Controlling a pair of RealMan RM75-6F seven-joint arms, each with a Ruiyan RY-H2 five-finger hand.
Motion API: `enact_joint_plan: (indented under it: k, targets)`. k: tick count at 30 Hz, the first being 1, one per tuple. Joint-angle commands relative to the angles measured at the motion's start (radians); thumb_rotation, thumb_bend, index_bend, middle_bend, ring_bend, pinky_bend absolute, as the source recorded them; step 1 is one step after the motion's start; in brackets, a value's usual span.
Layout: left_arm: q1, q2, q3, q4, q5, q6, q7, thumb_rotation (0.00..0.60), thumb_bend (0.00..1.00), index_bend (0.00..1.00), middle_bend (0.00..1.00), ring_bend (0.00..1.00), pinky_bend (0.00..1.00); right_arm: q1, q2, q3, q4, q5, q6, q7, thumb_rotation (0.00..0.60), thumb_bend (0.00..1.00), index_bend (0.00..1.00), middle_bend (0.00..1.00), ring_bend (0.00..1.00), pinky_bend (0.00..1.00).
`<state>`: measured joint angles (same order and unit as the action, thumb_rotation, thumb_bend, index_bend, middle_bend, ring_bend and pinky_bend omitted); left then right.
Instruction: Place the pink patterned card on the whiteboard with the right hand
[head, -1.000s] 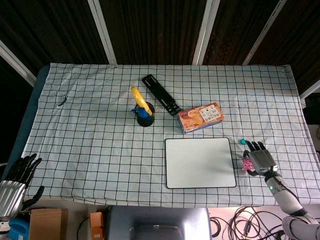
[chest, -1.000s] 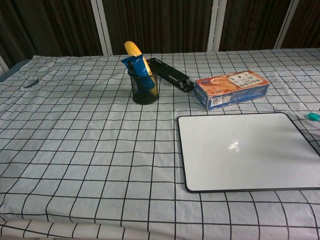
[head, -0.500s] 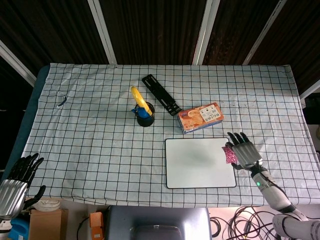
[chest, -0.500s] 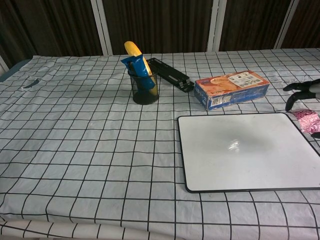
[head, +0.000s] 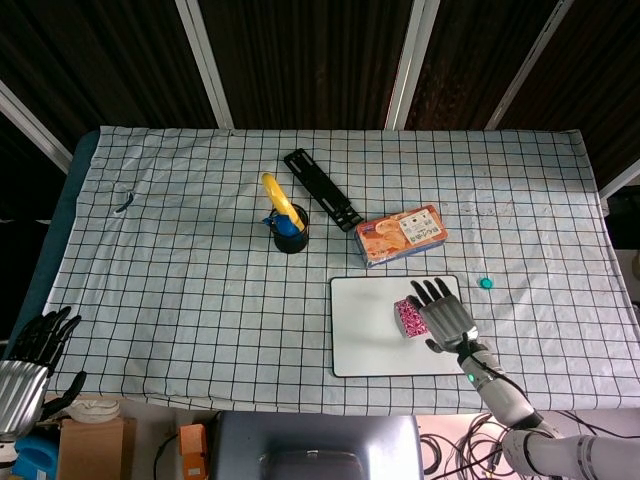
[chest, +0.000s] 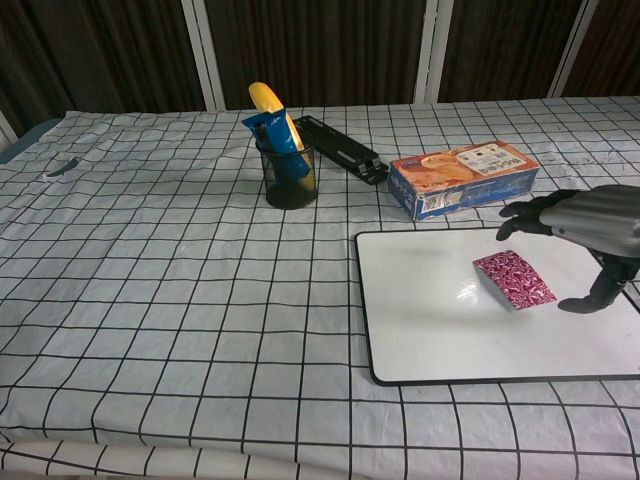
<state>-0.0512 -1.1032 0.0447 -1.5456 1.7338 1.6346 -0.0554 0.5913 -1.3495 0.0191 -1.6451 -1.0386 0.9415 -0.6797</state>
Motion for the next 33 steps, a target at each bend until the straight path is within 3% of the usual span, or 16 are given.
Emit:
enact_joint_plan:
  k: [1, 6, 14, 23, 33]
  targets:
    - [0.002, -0.001, 0.001, 0.0, 0.003, 0.003, 0.0, 0.6, 0.36, 0.0, 0.0, 0.0, 0.09, -0.019, 0.026, 0.008, 0.009, -0.016, 0.045, 0.041, 0.6, 0.19, 0.13, 0.0, 0.0, 0.01]
    - [0.0, -0.007, 0.003, -0.002, 0.01, 0.001, 0.016, 0.6, 0.36, 0.0, 0.0, 0.0, 0.09, -0.026, 0.021, 0.065, 0.165, 0.02, 0.072, 0.126, 0.6, 0.19, 0.19, 0.0, 0.0, 0.01]
    - [-0.012, -0.013, -0.004, -0.016, -0.003, -0.028, 0.049, 0.6, 0.36, 0.0, 0.0, 0.0, 0.09, 0.024, -0.055, 0.102, 0.421, 0.089, -0.076, 0.206, 0.6, 0.19, 0.29, 0.0, 0.0, 0.01]
    - [-0.023, -0.009, -0.009, -0.022, -0.018, -0.049, 0.049, 0.6, 0.36, 0.0, 0.0, 0.0, 0.09, 0.04, -0.109, 0.085, 0.544, 0.112, -0.143, 0.204, 0.6, 0.19, 0.35, 0.0, 0.0, 0.01]
    - [-0.022, -0.008, -0.006, -0.023, -0.015, -0.046, 0.05, 0.6, 0.36, 0.0, 0.0, 0.0, 0.09, 0.039, -0.137, 0.071, 0.597, 0.12, -0.169, 0.197, 0.6, 0.19, 0.39, 0.0, 0.0, 0.01]
